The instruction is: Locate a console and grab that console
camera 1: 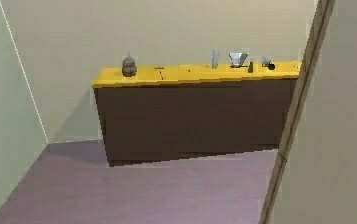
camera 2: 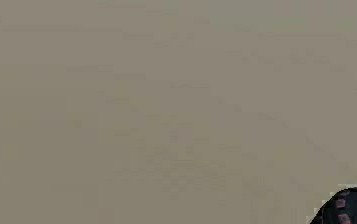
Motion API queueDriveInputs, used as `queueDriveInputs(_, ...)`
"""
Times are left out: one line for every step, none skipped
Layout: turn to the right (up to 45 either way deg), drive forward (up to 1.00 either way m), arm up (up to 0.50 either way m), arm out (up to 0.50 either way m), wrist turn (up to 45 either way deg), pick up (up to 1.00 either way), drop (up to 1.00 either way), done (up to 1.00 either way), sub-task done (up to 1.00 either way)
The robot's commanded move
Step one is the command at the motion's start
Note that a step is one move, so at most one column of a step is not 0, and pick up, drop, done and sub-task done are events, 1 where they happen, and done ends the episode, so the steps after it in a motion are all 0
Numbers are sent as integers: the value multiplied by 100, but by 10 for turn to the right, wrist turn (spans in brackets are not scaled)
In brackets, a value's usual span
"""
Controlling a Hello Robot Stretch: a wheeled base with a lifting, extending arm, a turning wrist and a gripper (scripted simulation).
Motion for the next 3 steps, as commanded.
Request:
queueDriveInputs(0,100,0,0,0,0,0,0,0)
queueDriveInputs(-210,0,0,0,0,0,0,0,0)
queueDriveInputs(0,5,0,0,0,0,0,0,0)
